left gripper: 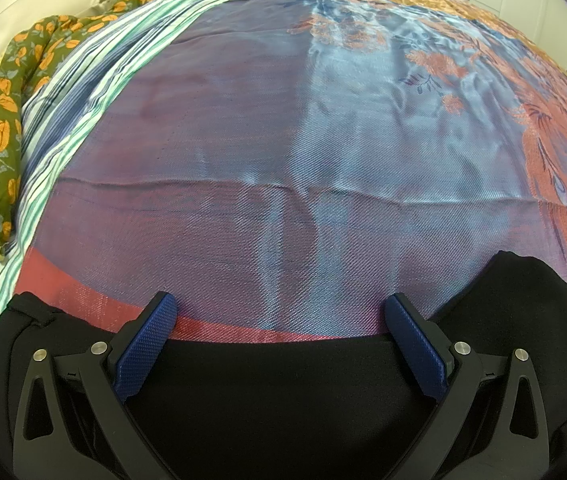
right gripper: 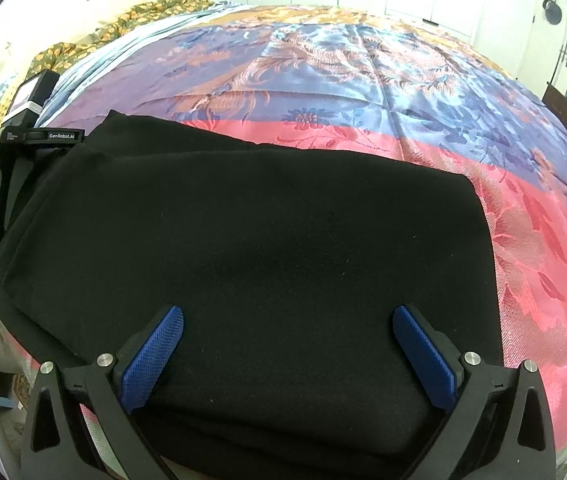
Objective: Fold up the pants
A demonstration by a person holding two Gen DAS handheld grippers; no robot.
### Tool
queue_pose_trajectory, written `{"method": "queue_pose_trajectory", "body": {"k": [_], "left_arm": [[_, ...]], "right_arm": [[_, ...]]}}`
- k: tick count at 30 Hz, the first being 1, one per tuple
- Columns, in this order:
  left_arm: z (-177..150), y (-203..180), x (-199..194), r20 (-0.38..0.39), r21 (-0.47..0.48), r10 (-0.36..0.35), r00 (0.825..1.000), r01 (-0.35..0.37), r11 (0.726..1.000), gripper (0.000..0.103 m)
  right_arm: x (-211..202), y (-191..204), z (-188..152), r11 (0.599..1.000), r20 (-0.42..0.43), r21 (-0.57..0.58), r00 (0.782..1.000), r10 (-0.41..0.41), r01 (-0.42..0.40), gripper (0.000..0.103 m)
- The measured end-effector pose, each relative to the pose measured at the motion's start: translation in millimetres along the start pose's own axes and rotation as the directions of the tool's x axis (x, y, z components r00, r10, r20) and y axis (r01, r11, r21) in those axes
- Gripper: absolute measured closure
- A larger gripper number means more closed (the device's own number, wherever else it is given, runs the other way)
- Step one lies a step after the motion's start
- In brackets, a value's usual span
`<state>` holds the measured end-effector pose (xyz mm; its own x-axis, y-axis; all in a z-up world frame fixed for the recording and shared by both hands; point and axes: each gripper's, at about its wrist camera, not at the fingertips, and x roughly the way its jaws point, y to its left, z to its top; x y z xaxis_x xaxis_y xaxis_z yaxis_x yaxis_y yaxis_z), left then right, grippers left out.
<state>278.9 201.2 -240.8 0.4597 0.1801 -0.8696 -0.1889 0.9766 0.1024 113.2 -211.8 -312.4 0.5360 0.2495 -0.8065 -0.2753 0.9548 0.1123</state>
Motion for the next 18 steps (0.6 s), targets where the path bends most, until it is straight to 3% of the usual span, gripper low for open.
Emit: {"method": "queue_pose_trajectory", "body": {"k": [2,4,6,7,9,12,15,18], "left_arm": [[0,0,0,0.001,0.000,0.001,1.000,-0.001,1.000,0.000],[0,0,1,0.001,-0.001,-0.001,1.000,0.001,1.000,0.000],[0,0,1,0.000,0.000,0.001,1.000,-0.001,1.000,0.000],[0,0,1,0.002,-0.001,0.002,1.000,-0.002,1.000,0.000],[-1,0,1,0.007,-0.002,0.005,1.000,-0.005,1.000,0.000],[5,3,-1,-0.036,-0.001,-0.011,0.999,0.011,1.000,0.001],[6,13,-31,-0.040,-0.065,-0.059,0.997,0.057,0.996,0.002],[-8,18,-91,0.044,-0.126,-0.184,0.982,0.188,0.974,0.001]], "right_arm": [[-6,-2,6,1.000,-0.019,0.010,1.000,0.019,-0.019,0.000],[-22,-10,10,0.991,0.003,0.071,0.994,0.112,-0.112,0.001],[-40,-20,10,0.968,0.073,0.126,0.976,0.207,-0.215,0.001],[-48,-25,9,0.948,0.106,0.137,0.956,0.273,-0.286,0.001],[-49,-27,7,0.924,0.097,0.126,0.932,0.350,-0.360,0.001],[-25,-25,-9,0.931,-0.028,0.107,0.935,0.353,-0.348,0.000],[-39,-12,-9,0.950,-0.010,-0.018,0.950,0.311,-0.311,0.001],[-67,-31,-8,0.923,0.105,0.041,0.920,0.377,-0.383,0.001]]}}
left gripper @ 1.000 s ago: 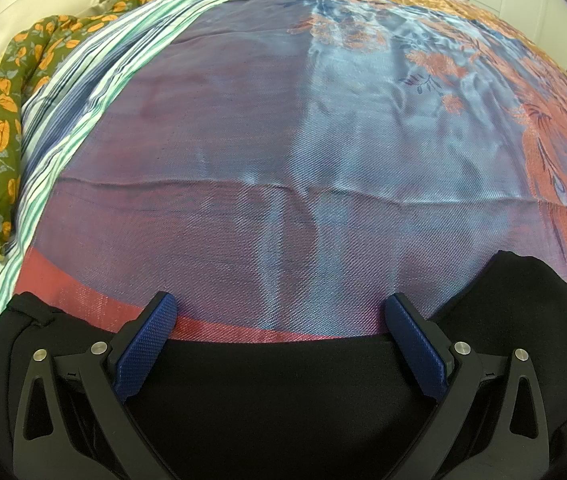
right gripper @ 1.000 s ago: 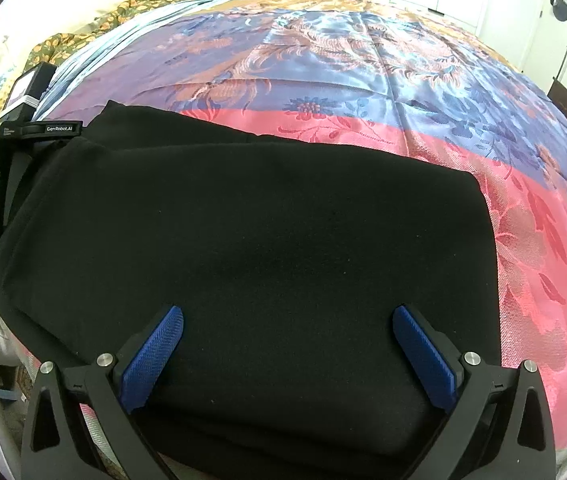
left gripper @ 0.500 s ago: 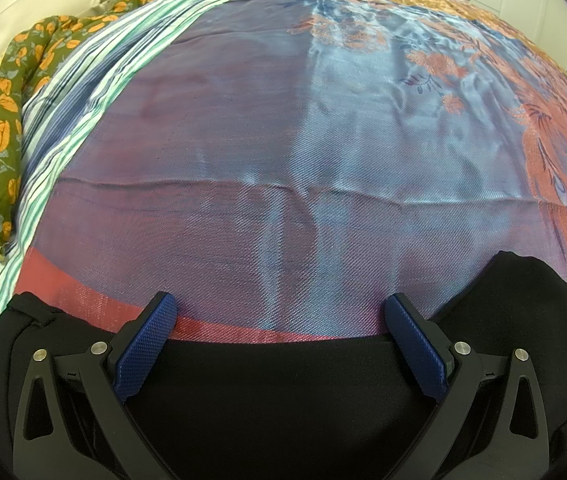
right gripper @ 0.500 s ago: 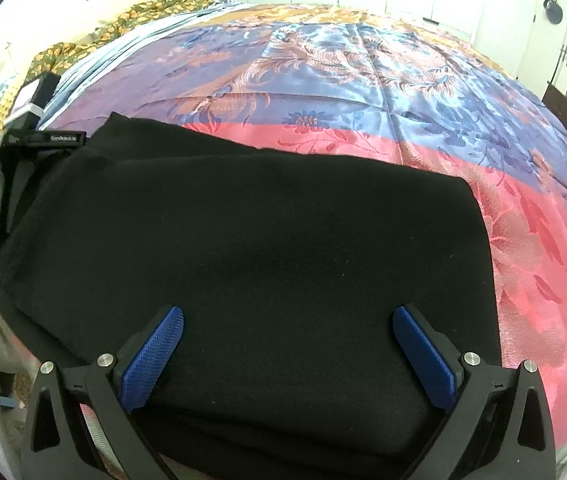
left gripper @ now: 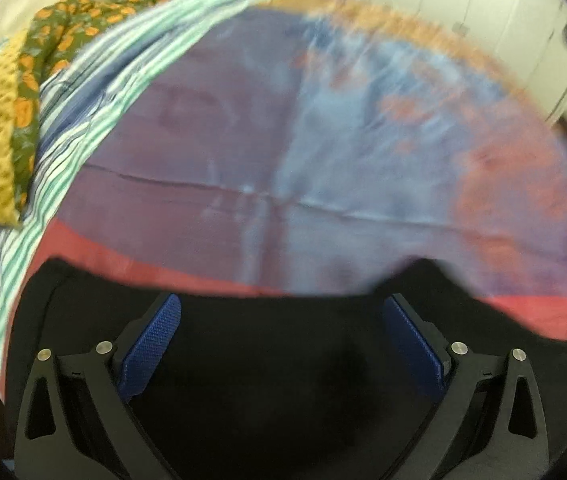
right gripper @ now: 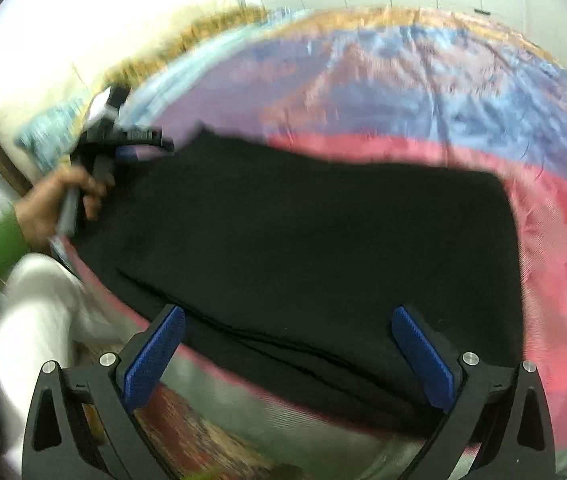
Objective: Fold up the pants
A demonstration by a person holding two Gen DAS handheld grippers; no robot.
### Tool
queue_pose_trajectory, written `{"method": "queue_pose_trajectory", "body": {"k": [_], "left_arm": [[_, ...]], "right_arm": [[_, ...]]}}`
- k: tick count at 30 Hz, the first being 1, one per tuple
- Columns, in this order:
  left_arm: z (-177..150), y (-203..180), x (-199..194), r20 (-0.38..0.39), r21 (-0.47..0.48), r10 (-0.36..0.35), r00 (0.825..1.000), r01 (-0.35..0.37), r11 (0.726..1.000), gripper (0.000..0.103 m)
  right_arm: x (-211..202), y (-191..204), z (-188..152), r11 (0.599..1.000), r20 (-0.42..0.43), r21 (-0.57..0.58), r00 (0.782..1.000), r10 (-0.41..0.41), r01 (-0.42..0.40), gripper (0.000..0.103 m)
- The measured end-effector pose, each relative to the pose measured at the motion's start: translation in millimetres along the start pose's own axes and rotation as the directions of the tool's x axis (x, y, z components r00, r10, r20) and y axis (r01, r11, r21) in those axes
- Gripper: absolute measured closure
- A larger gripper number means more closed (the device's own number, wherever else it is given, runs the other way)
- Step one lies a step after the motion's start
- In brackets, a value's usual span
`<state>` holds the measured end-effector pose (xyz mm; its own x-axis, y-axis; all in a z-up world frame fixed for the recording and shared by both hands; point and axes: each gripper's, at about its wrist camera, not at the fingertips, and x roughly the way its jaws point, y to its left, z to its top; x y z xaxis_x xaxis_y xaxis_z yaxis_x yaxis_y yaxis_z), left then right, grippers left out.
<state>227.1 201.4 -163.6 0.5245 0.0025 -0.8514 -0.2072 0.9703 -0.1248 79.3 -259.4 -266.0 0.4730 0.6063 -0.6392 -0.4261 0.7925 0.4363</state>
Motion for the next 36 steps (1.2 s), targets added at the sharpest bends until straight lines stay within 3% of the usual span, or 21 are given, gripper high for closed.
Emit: {"method": "queue_pose_trajectory", "body": {"k": [2,5,6,7,10,14,16,21,36], "left_arm": [[-17,-16,-42,0.043,0.000,-0.117,0.992,0.117,0.993,0.001],[-45,-56,-76,0.052,0.094,-0.303,0.952,0.297,0.950,0.001],[-56,-71,-80,0.040,0.133,-0.328,0.944,0.320,0.938,0.001],[-69,-87,-78,0.020,0.176,-0.331,0.943,0.323,0.930,0.001],[-101,-120,-47,-0.075,0.255,-0.245,0.967,0.256,0.932,0.001],[-131,-123,-10,-0.147,0.271,-0.153,0.977,0.188,0.944,0.002],[-145,-122,-7,-0.133,0.276,-0.145,0.981,0.177,0.945,0.001],[-147,-127,-13,-0.109,0.284,-0.128,0.986,0.155,0.946,0.000],[-149,-127,-8,-0.087,0.295,-0.136,0.987,0.156,0.943,0.000]], "right_arm": [[-13,-10,-1,0.998,0.032,0.052,0.999,0.021,-0.023,0.001],[-24,-18,-4,0.997,0.052,0.064,0.998,0.040,-0.043,0.001],[-24,-18,-6,0.997,0.049,0.056,0.998,0.048,-0.050,0.001],[-20,-19,-8,0.997,0.036,0.060,0.998,0.050,-0.052,0.001],[1,-35,-18,0.987,-0.060,0.136,0.994,0.094,-0.086,0.001],[-11,-31,-17,0.994,-0.005,0.082,0.998,0.068,-0.068,0.004],[-19,-27,-15,0.997,0.047,0.043,0.997,0.056,-0.058,0.004],[7,-38,-28,0.995,-0.058,0.078,0.996,0.070,-0.066,0.003],[0,-33,-34,0.998,-0.014,0.045,0.999,0.045,-0.044,0.002]]}}
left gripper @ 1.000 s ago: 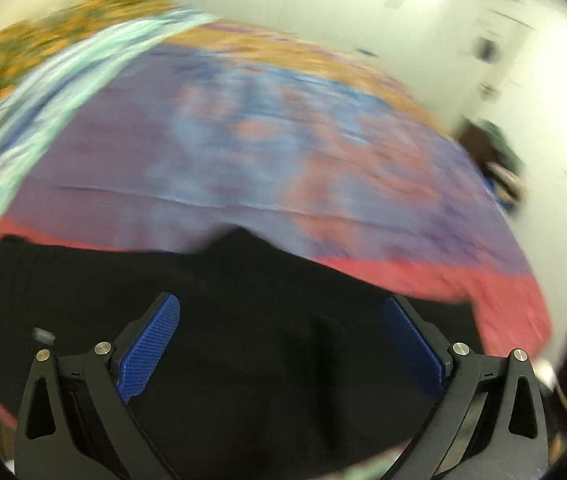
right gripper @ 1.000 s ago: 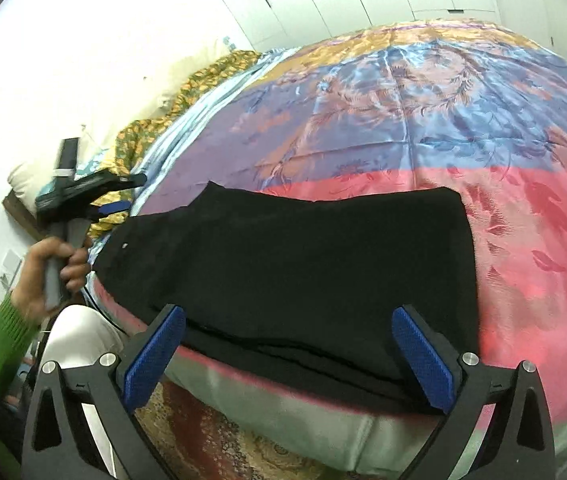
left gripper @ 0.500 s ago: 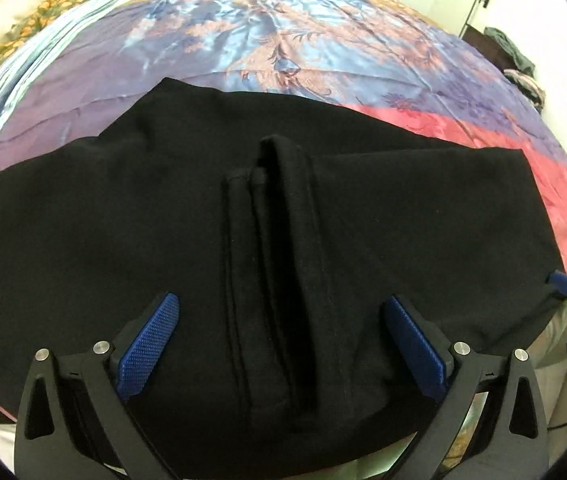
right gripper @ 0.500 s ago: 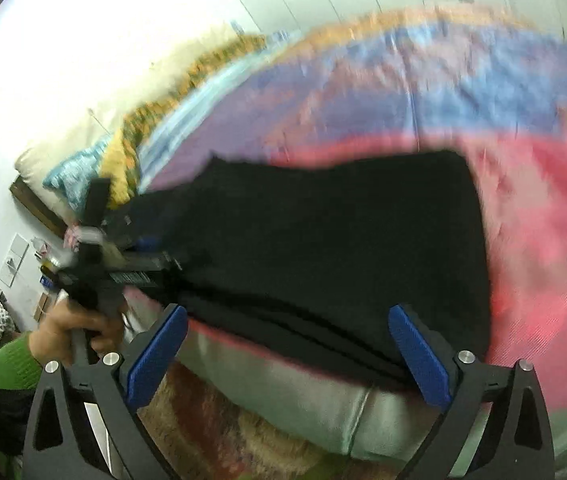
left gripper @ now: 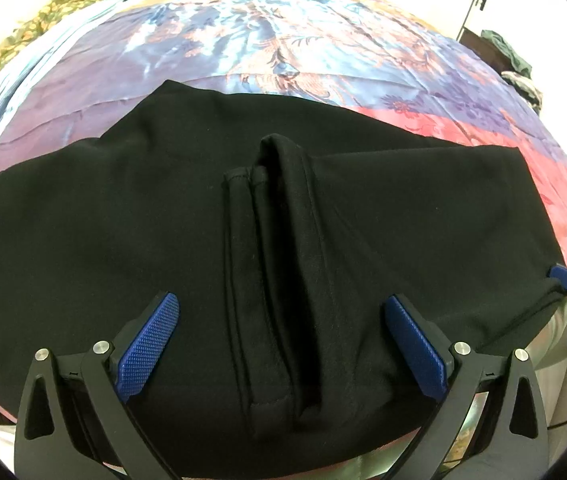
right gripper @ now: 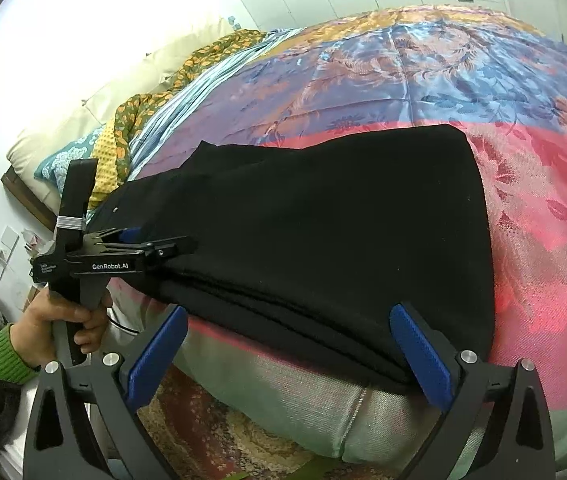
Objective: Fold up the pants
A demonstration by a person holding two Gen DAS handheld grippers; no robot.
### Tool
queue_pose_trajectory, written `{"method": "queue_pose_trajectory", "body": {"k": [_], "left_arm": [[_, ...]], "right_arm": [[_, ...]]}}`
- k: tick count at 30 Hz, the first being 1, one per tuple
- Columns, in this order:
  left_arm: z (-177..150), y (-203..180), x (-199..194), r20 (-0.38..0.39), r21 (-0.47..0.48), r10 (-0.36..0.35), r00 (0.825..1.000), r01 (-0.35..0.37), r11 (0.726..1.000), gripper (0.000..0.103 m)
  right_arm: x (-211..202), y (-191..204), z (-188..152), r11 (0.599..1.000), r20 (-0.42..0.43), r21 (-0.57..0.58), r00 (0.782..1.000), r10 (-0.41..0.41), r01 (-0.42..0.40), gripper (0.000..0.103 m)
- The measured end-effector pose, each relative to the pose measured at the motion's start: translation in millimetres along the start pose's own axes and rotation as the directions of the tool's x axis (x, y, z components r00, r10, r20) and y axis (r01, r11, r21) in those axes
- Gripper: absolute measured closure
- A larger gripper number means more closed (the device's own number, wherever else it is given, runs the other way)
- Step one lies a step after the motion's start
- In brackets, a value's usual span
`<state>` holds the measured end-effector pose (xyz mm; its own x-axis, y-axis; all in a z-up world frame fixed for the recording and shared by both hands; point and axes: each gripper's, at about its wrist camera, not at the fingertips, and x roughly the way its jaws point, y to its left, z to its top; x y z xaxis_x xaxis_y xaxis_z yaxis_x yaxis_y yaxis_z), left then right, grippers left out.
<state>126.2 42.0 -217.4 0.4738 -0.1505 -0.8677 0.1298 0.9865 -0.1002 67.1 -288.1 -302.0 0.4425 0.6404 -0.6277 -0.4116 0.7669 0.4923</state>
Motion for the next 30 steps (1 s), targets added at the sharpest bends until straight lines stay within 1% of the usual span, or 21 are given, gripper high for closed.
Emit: {"method": "queue_pose_trajectory", "body": {"k": [4,6,7,9,11,12,14,15,16,18,19,21,23,25,26,27,28,29,30], "left_arm": [[-1,0,0,0.007,-0.008,0.002,1.000,-0.002,1.000,0.000],[-3,0,0,0.017,-0.011,0.005,1.000,-0.005,1.000,0.000],[-6,0,-1,0.033,-0.015,0.004,0.999,-0.003,1.000,0.000],[-6,0,-2,0.036,-0.010,0.000,0.999,0.001,1.000,0.000],[-2,3,-8,0.015,-0.036,-0.005,1.000,0.005,0.999,0.001],[-1,6,-14,0.018,-0.071,-0.014,1.000,0.016,0.997,0.001],[0,15,-30,0.055,-0.129,-0.061,0.997,0.067,0.989,0.001],[0,22,-41,0.085,-0.156,-0.077,0.993,0.089,0.984,0.001],[0,31,-55,0.121,-0.184,-0.081,0.989,0.102,0.978,0.001],[2,55,-83,0.192,-0.232,-0.081,0.978,0.126,0.965,0.001],[5,77,-101,0.237,-0.261,-0.080,0.968,0.143,0.955,0.001],[11,113,-121,0.274,-0.301,-0.067,0.959,0.151,0.941,0.001],[21,164,-137,0.282,-0.370,-0.025,0.959,0.133,0.920,0.001],[27,217,-145,0.265,-0.459,0.042,0.963,0.088,0.884,0.001],[28,250,-145,0.244,-0.515,0.068,0.967,0.070,0.854,0.001],[26,269,-142,0.226,-0.552,0.082,0.971,0.058,0.831,0.001],[22,295,-135,0.189,-0.608,0.095,0.977,0.040,0.793,0.001],[17,317,-123,0.144,-0.660,0.090,0.986,0.028,0.751,0.002],[11,330,-113,0.115,-0.692,0.076,0.990,0.025,0.722,0.002]], "right_arm": [[-1,0,1,1.000,0.004,-0.001,1.000,0.004,-0.004,0.002],[-9,5,5,1.000,0.022,-0.014,1.000,-0.008,0.008,0.002],[-20,11,8,0.999,0.075,-0.032,0.997,-0.026,0.028,0.002],[-37,18,11,0.997,0.160,-0.060,0.986,-0.042,0.052,0.002],[-42,16,12,0.994,0.194,-0.059,0.978,-0.078,0.091,0.002],[-39,11,12,0.994,0.180,-0.040,0.980,-0.088,0.097,0.002],[-31,-3,11,0.995,0.129,0.021,0.987,-0.100,0.098,0.002],[-27,-11,10,0.994,0.109,0.063,0.989,-0.100,0.094,0.002],[-27,-15,11,0.993,0.108,0.082,0.989,-0.097,0.088,0.002],[-30,-18,13,0.991,0.130,0.099,0.987,-0.098,0.085,0.002],[-31,-18,13,0.992,0.134,0.094,0.986,-0.098,0.086,0.002],[-27,-16,13,0.993,0.123,0.084,0.988,-0.093,0.083,0.002],[-21,-14,12,0.994,0.101,0.067,0.990,-0.093,0.086,0.002],[-20,-11,11,0.995,0.100,0.044,0.991,-0.090,0.086,0.002],[-21,-11,11,0.996,0.100,0.044,0.991,-0.085,0.081,0.002],[-21,-11,11,0.996,0.102,0.046,0.991,-0.081,0.077,0.002],[-21,-11,10,0.996,0.102,0.048,0.992,-0.080,0.075,0.002],[-21,-11,10,0.996,0.101,0.050,0.992,-0.079,0.074,0.002],[-21,-11,10,0.996,0.100,0.052,0.992,-0.078,0.073,0.002]]}}
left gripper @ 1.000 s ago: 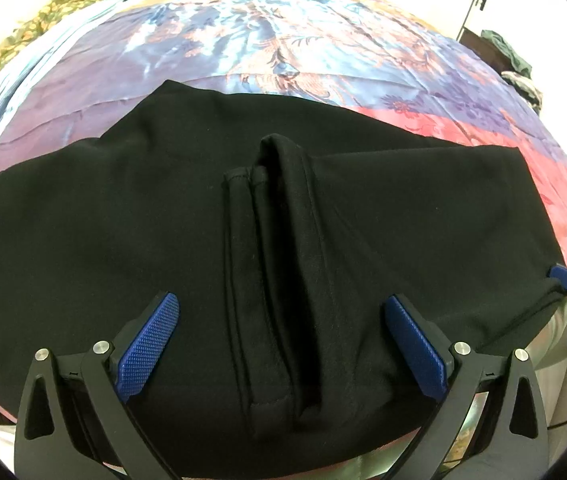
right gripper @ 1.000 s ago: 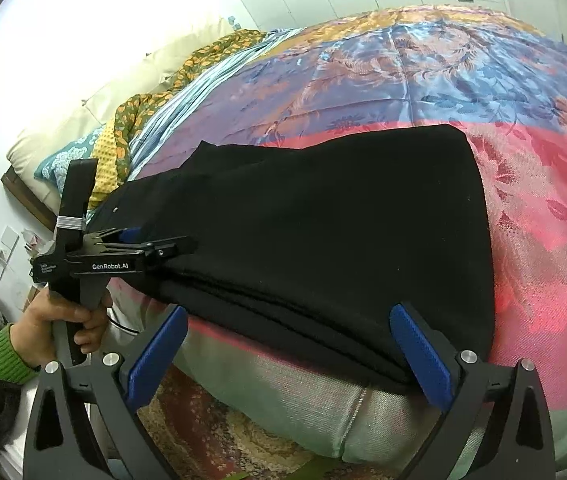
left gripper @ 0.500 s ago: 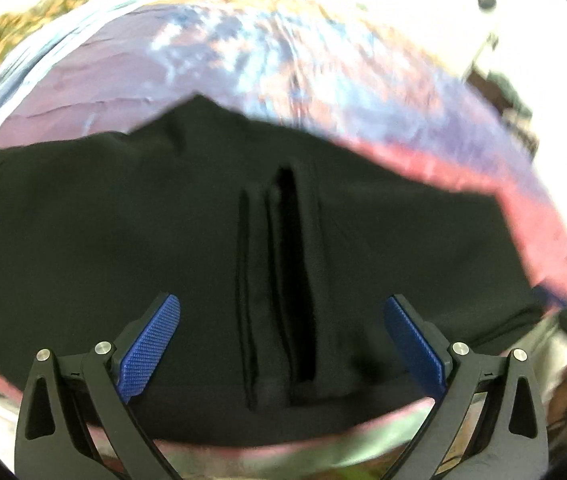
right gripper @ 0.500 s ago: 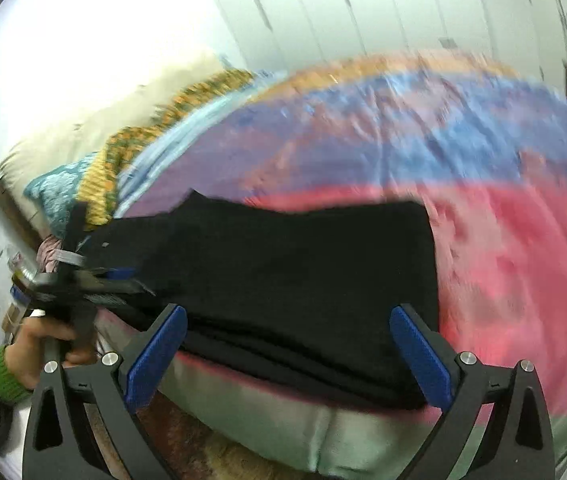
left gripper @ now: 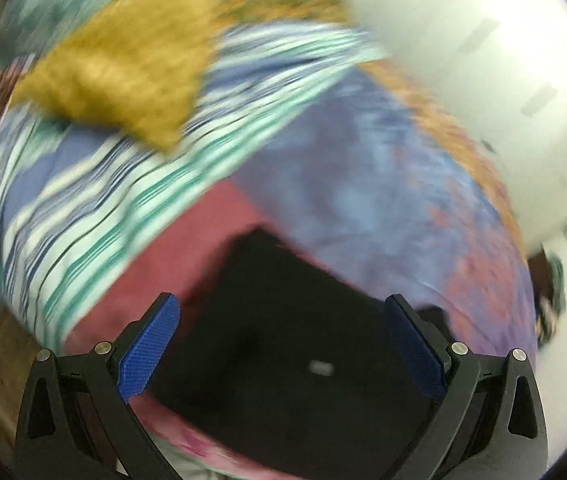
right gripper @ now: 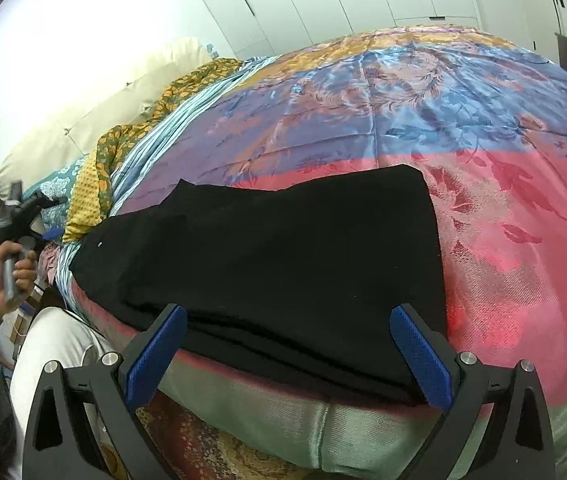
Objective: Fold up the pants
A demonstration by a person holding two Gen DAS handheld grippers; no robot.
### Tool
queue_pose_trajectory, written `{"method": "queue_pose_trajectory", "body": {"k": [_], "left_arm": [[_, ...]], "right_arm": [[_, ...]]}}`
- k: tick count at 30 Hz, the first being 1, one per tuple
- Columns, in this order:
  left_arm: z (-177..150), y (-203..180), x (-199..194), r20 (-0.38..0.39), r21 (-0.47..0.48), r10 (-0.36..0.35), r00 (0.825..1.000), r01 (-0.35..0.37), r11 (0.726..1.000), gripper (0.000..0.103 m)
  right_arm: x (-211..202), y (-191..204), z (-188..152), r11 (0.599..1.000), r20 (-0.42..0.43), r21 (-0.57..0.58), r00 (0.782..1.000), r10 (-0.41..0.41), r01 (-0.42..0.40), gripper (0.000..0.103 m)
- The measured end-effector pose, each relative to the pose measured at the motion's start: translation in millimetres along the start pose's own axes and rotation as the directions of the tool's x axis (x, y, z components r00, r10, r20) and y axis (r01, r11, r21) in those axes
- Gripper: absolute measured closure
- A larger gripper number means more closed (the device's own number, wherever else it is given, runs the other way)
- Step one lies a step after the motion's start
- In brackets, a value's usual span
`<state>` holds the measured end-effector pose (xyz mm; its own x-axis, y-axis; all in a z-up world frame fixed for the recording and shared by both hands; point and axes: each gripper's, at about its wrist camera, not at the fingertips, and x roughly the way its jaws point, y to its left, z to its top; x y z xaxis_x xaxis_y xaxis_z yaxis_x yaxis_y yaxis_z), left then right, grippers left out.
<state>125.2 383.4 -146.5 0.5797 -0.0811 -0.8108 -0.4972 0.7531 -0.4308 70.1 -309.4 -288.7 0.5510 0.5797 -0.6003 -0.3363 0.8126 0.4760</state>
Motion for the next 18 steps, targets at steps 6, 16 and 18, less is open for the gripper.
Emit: {"method": "queue_pose_trajectory", "body": {"k": [6,16,18], "left_arm": [[-10,17,63,-0.183,-0.048,-0.087,0.979,0.080,0.996,0.014],[-15,10,97,-0.265,0.039,-0.051,0.963,0.064,0.997,0.000],[-16,8,98,-0.262,0.059,-0.050,0.964,0.067,0.996,0.000]], "right_arm": [[4,2,-2,1.000,-0.017,-0.017,1.000,-0.017,0.016,0.002],[8,4,-3,0.999,-0.031,-0.038,0.999,-0.038,0.037,0.002],[9,4,-3,0.999,-0.033,-0.037,0.999,-0.040,0.038,0.002]]}}
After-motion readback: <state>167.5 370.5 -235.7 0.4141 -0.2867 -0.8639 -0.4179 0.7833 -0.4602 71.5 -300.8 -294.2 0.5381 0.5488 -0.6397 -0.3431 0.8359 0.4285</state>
